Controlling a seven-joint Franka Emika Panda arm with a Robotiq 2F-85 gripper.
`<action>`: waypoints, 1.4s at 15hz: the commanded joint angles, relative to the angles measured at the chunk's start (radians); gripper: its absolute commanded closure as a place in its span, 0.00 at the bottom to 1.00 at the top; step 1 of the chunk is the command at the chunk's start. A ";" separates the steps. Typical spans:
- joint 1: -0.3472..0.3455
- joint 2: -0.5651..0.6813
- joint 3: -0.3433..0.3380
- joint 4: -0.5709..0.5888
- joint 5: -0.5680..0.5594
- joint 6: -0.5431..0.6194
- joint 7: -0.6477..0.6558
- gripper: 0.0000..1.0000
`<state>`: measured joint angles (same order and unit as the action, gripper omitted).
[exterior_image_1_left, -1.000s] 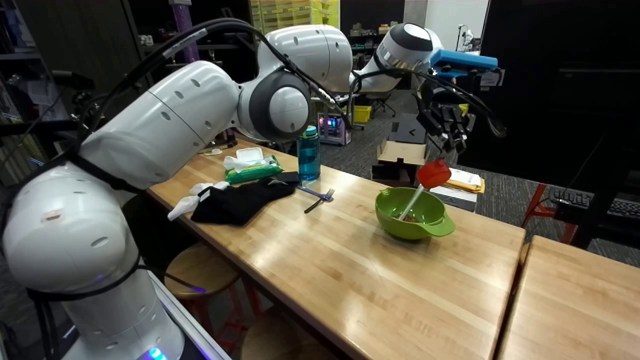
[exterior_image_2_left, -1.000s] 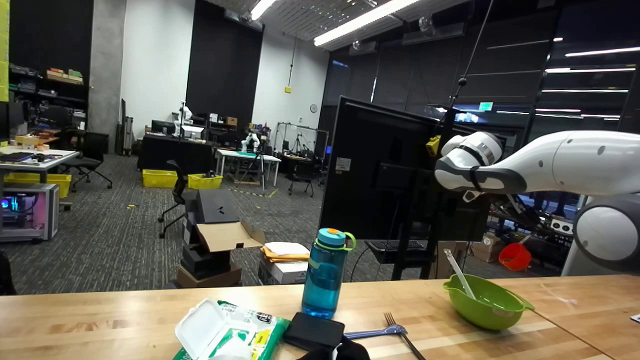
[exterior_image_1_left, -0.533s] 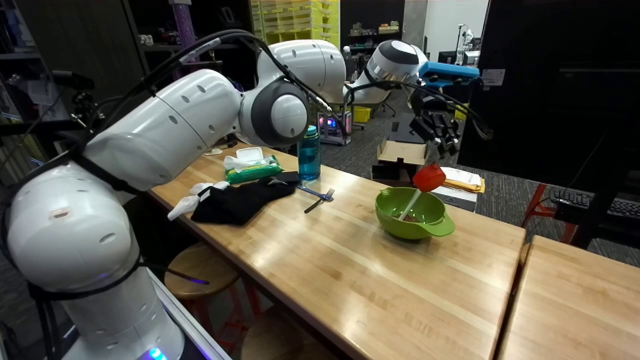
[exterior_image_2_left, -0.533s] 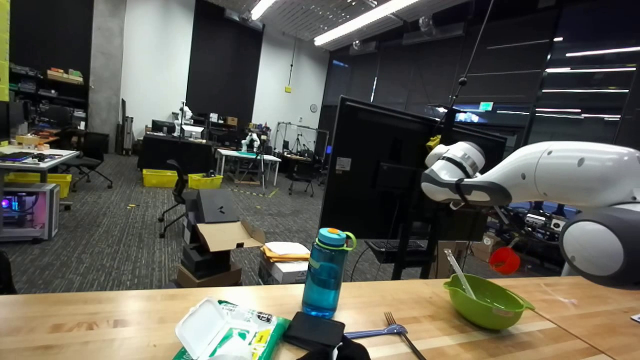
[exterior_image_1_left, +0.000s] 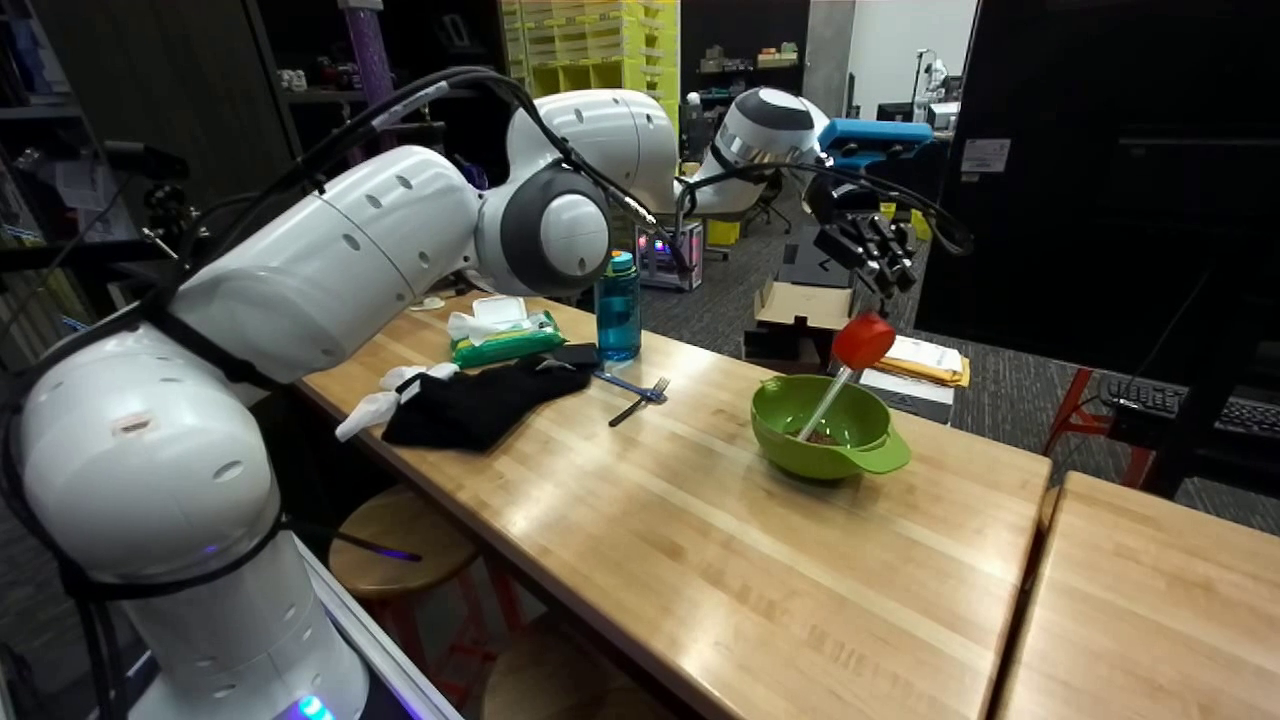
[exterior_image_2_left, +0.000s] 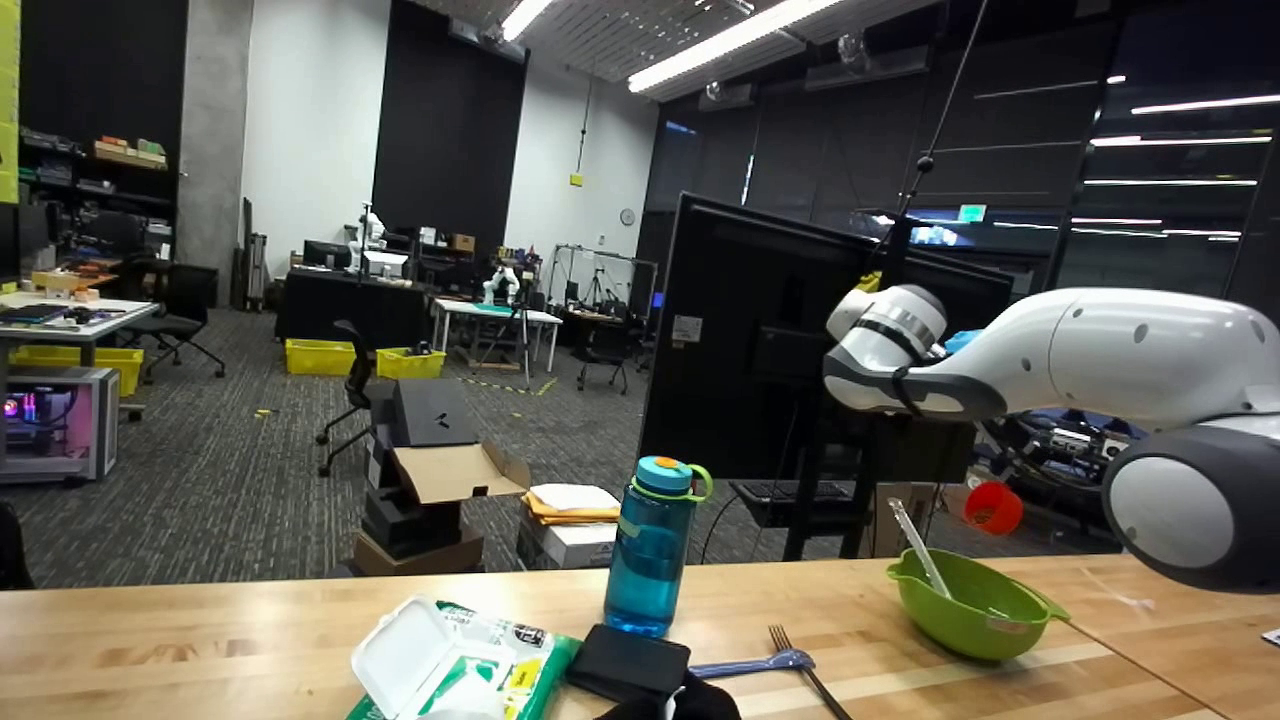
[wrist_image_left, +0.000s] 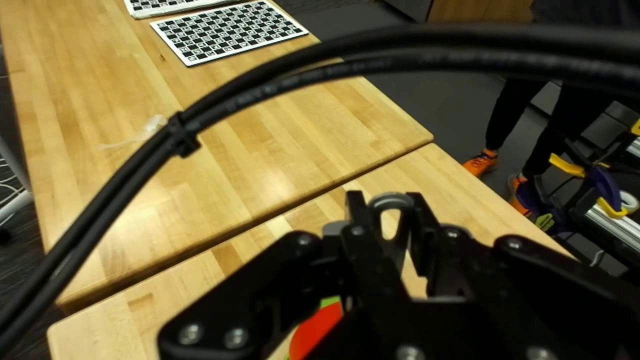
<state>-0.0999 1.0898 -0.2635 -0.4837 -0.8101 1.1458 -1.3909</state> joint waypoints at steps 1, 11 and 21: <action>-0.009 0.011 0.020 0.066 0.042 0.031 0.043 0.94; -0.068 0.024 0.051 0.158 0.327 0.167 0.160 0.94; -0.104 -0.002 0.054 0.105 0.431 0.428 0.194 0.94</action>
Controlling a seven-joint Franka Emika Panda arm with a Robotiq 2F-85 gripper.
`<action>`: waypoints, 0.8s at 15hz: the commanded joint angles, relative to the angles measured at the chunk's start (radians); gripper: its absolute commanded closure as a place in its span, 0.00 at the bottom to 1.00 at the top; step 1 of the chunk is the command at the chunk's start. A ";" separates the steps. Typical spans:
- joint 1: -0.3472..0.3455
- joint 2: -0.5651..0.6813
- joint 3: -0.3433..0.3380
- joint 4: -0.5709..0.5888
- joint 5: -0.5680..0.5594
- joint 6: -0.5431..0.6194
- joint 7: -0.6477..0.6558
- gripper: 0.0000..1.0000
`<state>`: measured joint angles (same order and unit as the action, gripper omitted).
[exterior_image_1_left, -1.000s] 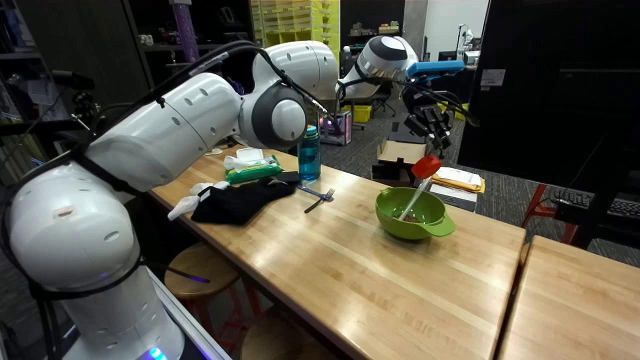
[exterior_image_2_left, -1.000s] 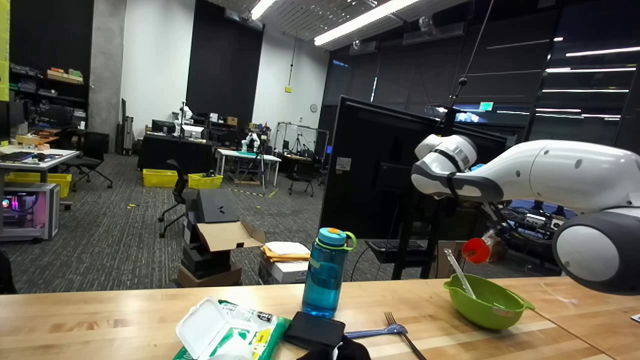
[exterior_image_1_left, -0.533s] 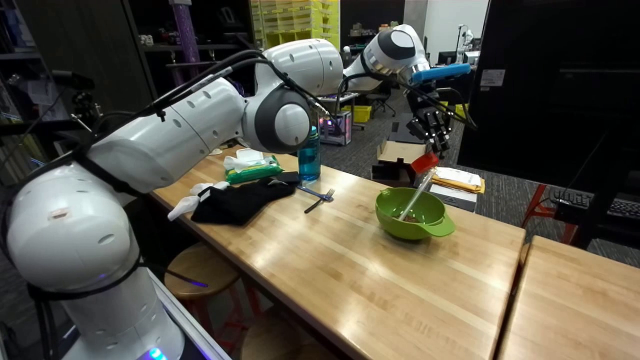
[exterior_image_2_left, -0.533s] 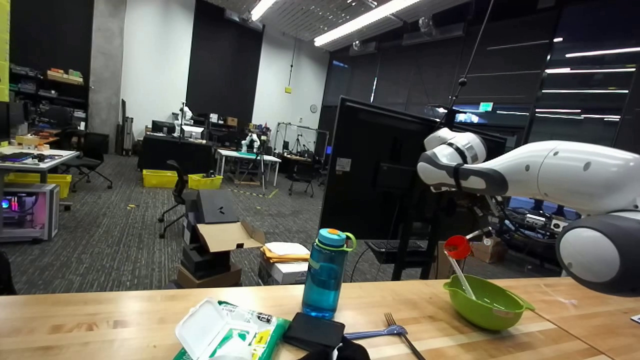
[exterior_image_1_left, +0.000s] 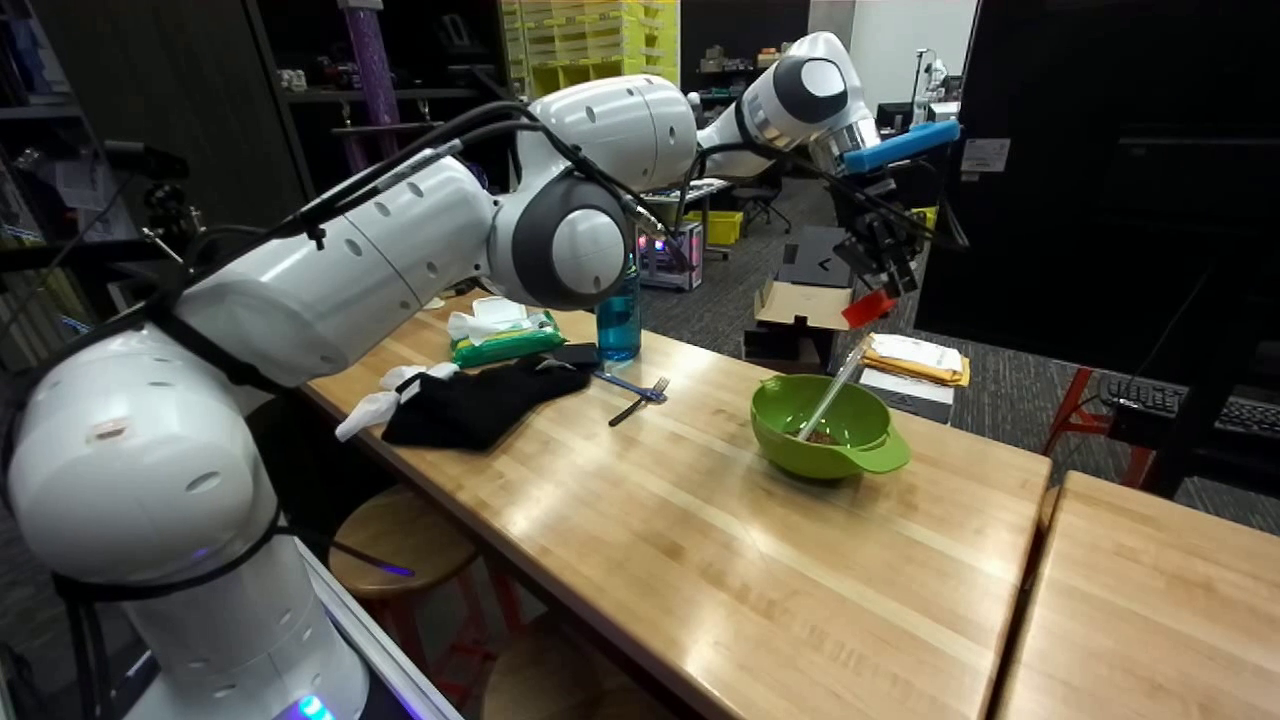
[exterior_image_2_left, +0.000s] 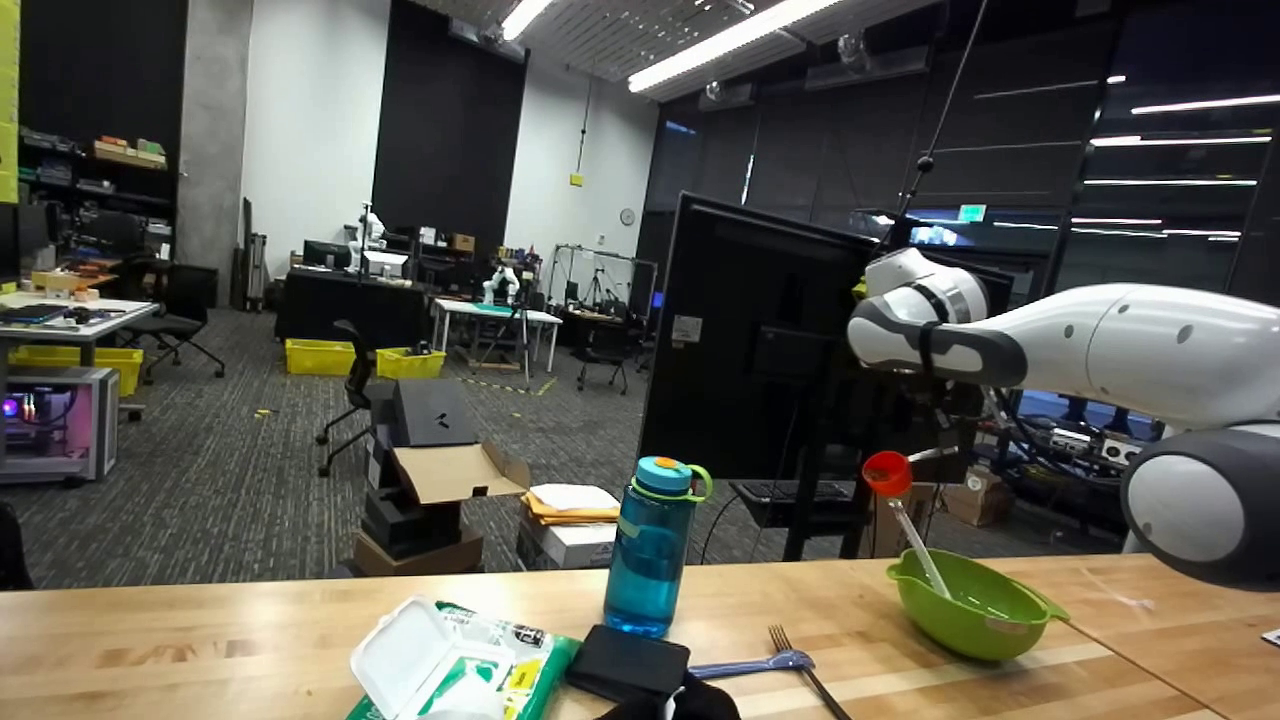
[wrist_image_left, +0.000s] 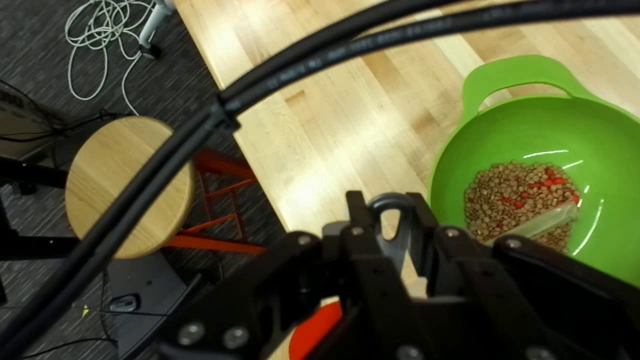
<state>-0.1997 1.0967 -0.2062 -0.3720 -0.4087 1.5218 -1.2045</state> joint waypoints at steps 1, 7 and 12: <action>-0.007 -0.007 -0.001 -0.005 0.035 0.068 0.004 0.94; -0.038 0.000 0.049 0.009 0.125 0.130 -0.019 0.94; -0.065 0.000 0.107 0.010 0.218 0.129 -0.034 0.94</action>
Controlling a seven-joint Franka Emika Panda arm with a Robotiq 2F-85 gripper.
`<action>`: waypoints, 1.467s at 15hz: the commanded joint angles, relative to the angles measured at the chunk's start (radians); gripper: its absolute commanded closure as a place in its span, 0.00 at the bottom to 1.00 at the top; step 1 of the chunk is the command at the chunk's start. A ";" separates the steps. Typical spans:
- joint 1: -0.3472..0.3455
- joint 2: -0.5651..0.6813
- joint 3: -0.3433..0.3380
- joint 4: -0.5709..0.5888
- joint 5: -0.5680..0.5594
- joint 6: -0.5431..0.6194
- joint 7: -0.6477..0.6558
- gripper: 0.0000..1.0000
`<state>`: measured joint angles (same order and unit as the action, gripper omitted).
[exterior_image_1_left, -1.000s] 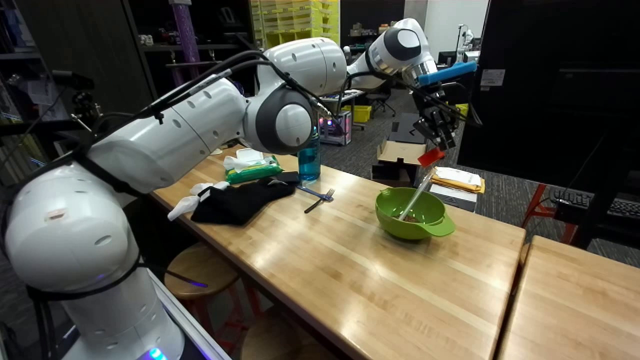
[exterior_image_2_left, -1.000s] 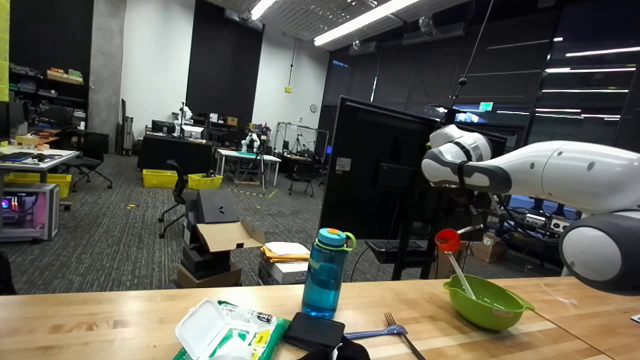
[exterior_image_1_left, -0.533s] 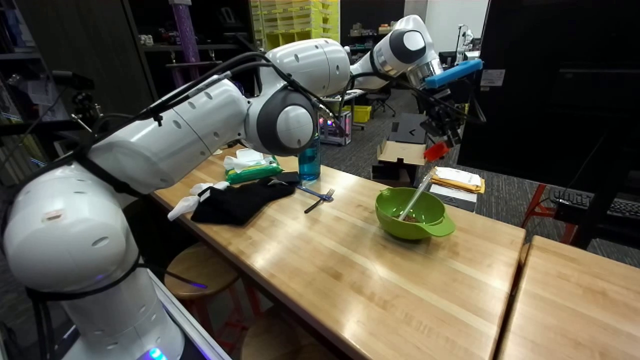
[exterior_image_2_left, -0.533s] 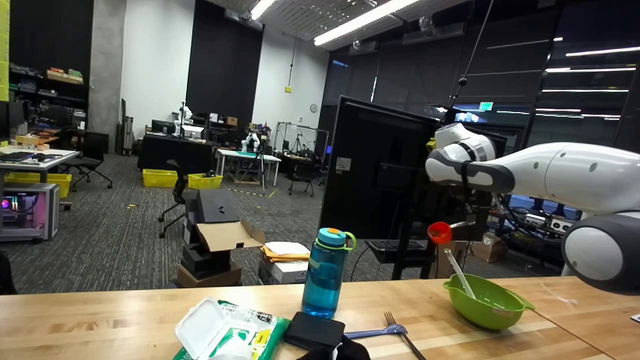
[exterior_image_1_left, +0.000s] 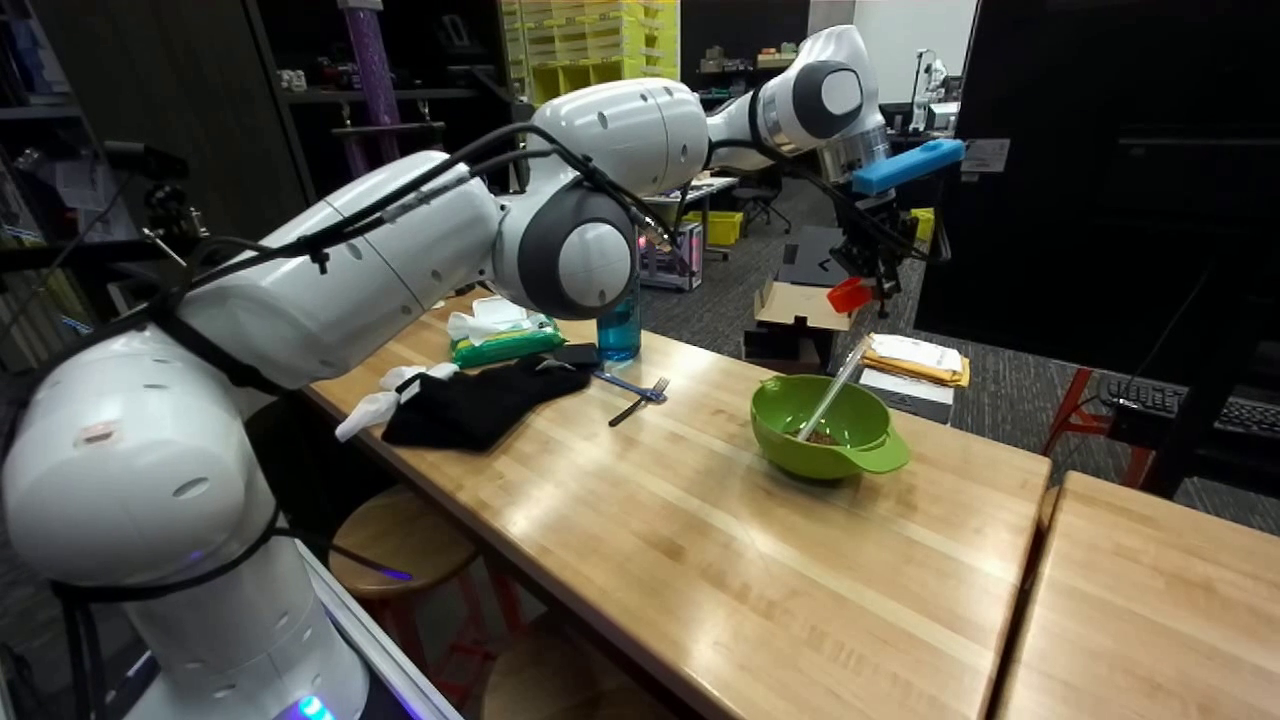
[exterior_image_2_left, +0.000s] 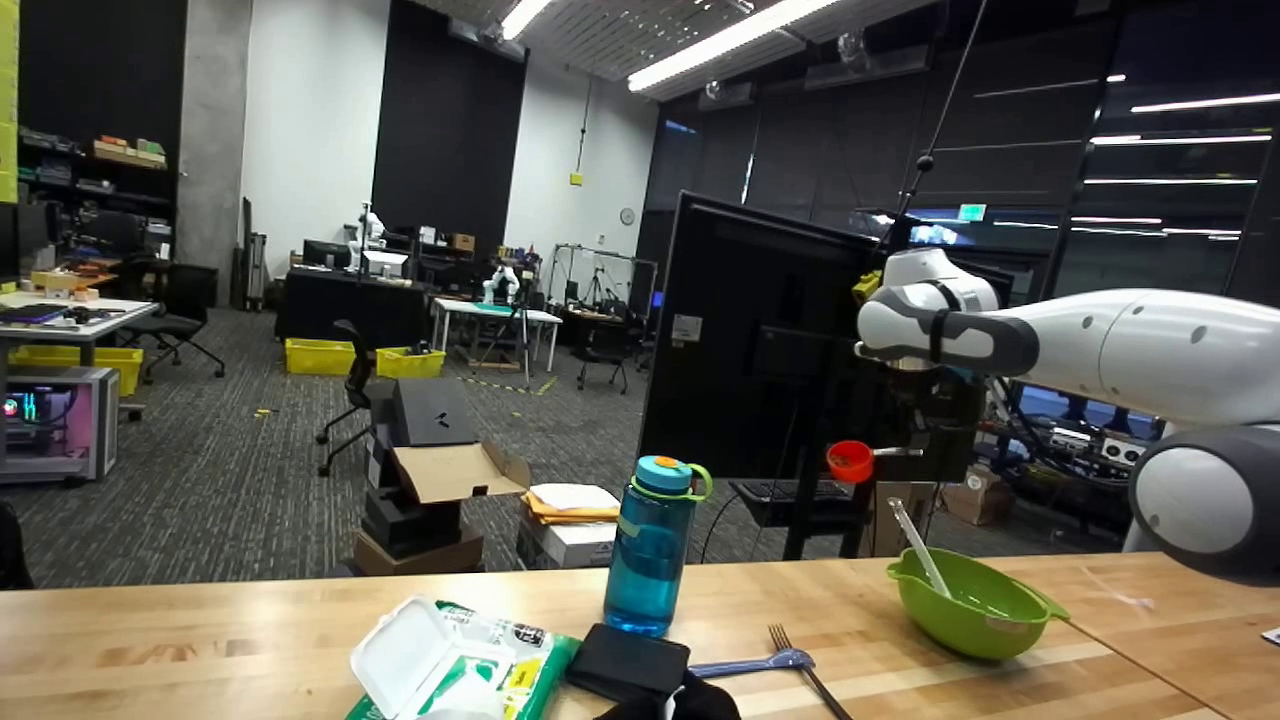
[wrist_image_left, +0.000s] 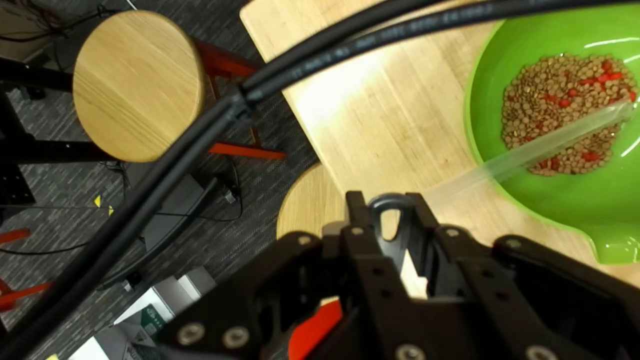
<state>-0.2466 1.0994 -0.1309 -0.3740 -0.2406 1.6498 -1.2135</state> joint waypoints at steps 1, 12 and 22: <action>-0.024 -0.007 0.045 0.012 0.071 -0.008 -0.029 0.94; -0.030 -0.009 0.138 0.010 0.205 -0.132 -0.067 0.94; -0.030 -0.015 0.172 0.004 0.253 -0.220 -0.040 0.94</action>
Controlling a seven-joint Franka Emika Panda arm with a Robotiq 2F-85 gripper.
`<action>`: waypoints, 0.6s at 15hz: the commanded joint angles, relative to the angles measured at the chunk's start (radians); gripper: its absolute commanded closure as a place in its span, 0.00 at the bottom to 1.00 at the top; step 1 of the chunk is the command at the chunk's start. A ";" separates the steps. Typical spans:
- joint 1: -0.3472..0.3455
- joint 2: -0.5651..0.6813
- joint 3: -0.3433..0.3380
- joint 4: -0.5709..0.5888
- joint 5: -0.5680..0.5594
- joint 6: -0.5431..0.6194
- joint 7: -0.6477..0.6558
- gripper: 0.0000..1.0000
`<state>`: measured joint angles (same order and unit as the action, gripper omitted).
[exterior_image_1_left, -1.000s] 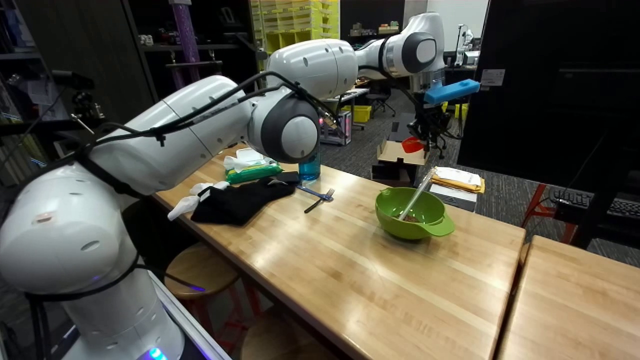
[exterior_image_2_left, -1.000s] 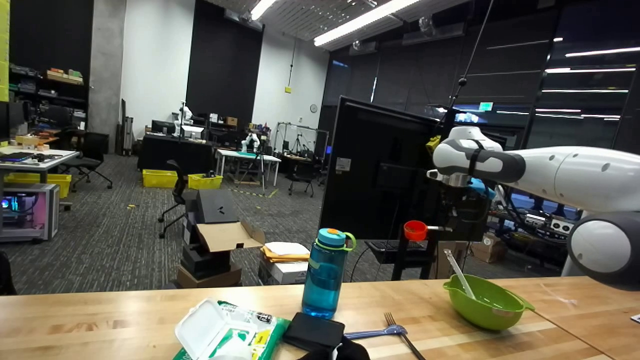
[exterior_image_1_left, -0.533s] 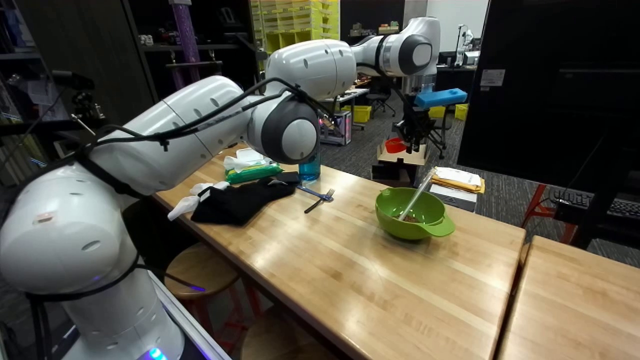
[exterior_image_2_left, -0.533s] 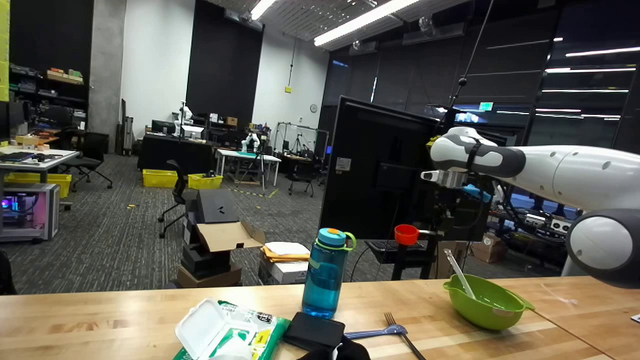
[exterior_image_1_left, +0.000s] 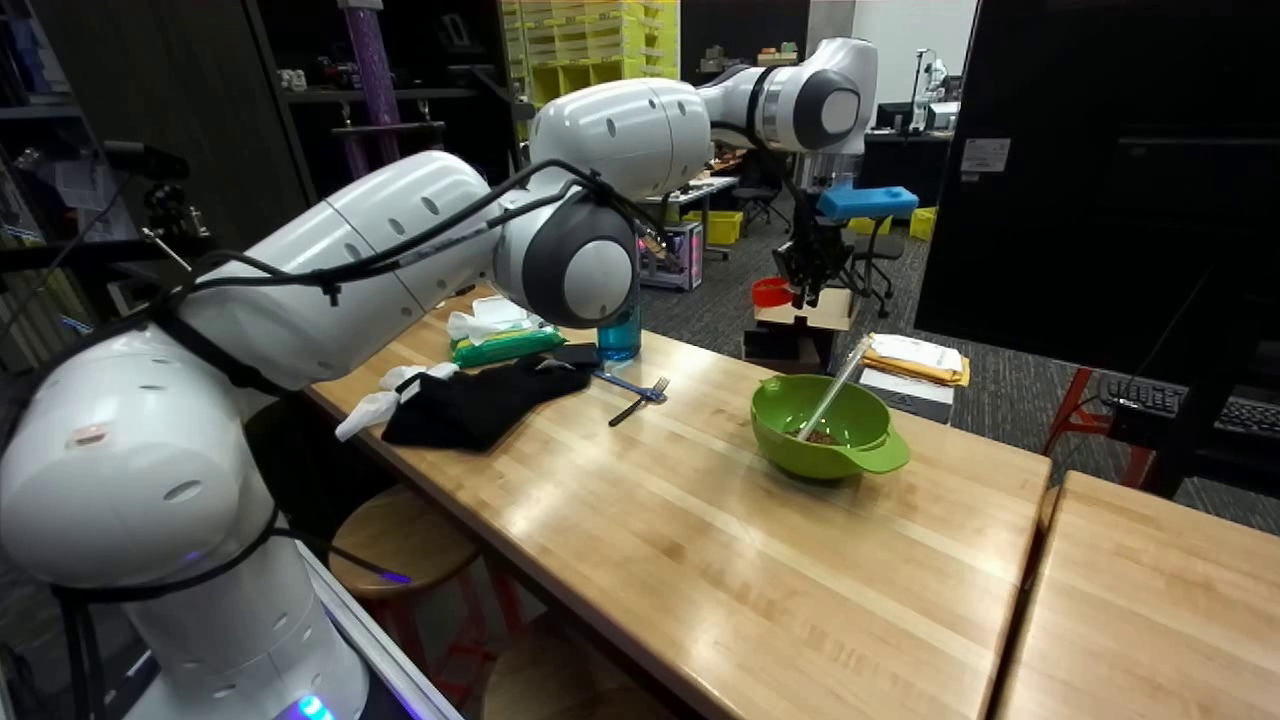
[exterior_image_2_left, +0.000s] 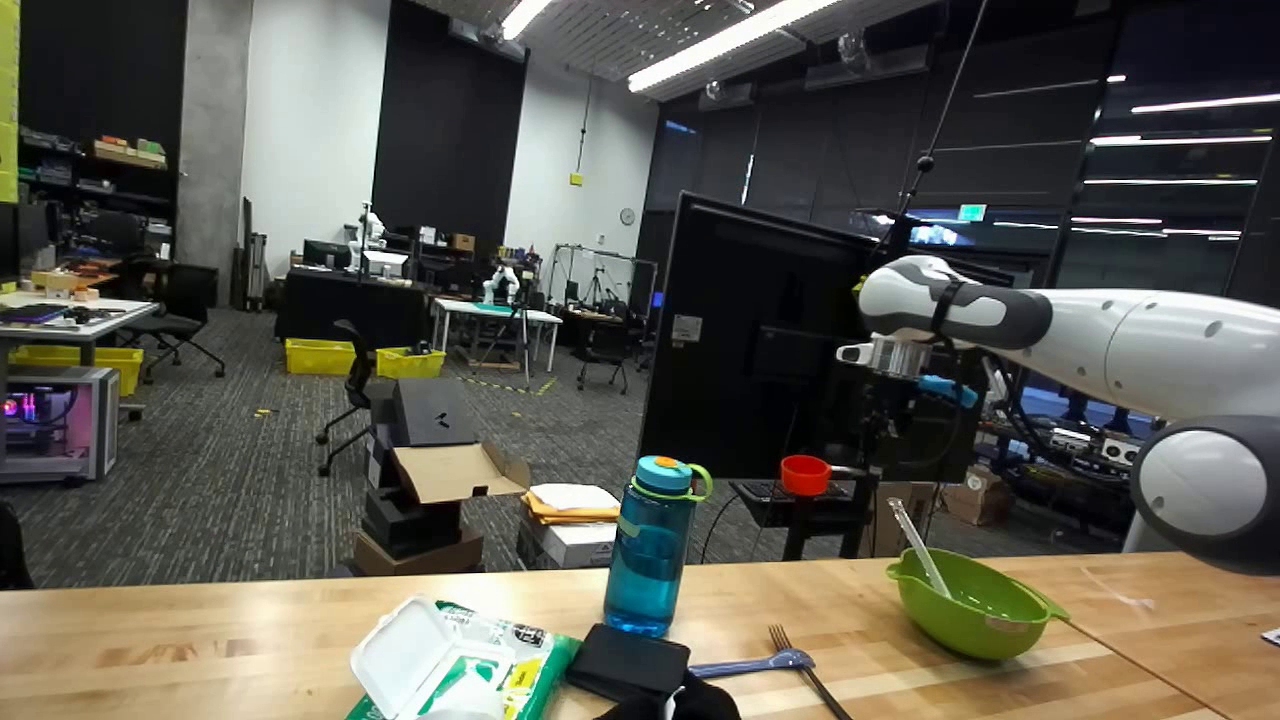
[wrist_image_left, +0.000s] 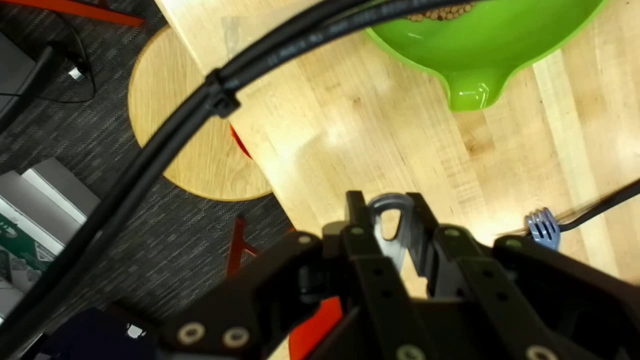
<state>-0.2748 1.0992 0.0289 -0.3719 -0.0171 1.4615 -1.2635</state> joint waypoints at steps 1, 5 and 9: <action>-0.002 -0.014 0.015 0.003 0.036 -0.037 0.014 0.94; -0.008 -0.012 0.022 0.006 0.056 -0.044 0.037 0.94; -0.017 -0.007 0.024 0.010 0.069 -0.031 0.077 0.94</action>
<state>-0.2825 1.0992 0.0462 -0.3718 0.0282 1.4384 -1.2271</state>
